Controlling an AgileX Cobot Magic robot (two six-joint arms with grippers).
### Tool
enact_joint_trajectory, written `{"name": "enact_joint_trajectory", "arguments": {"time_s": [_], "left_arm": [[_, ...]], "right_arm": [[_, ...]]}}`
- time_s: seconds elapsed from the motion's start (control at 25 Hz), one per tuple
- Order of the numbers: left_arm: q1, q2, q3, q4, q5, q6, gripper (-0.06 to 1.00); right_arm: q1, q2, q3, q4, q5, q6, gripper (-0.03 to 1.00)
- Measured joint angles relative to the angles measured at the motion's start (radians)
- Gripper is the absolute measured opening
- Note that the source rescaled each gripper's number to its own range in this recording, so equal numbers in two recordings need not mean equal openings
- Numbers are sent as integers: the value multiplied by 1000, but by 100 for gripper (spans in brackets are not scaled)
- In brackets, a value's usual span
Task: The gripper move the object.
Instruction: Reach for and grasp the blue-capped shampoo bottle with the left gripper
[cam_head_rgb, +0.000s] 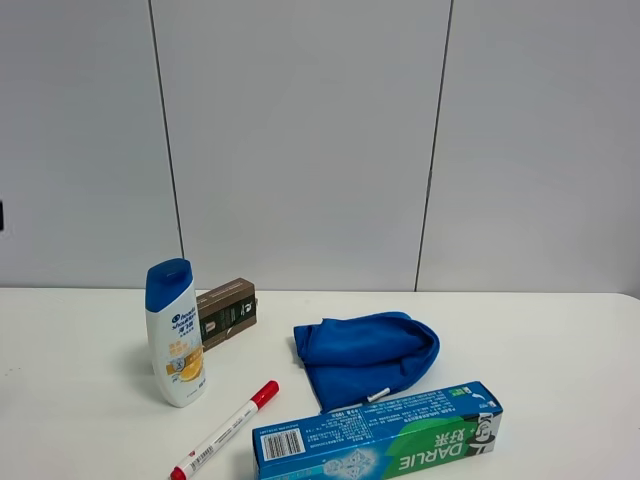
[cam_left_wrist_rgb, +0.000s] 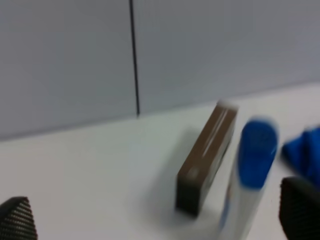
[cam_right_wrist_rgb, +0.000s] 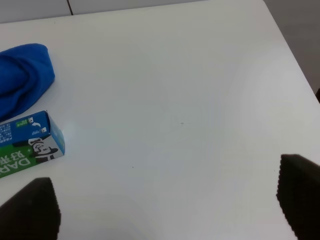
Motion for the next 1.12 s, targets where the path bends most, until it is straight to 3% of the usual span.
{"name": "enact_joint_trajectory", "arguments": {"time_s": [0.12,0.44,0.6,1.12], "left_arm": [[-22,65,19,12,-117,-26,100],[-23,226,89,107,-247,-69,100],[-23,261,130,164,-349,-145,100],[-23,481,135,351,-538,-428,100]], "right_arm": [[0,0,0,0,0,0,100],[0,0,0,1,0,0,100],[0,0,0,1,0,0,100],[0,0,0,1,0,0,100]]}}
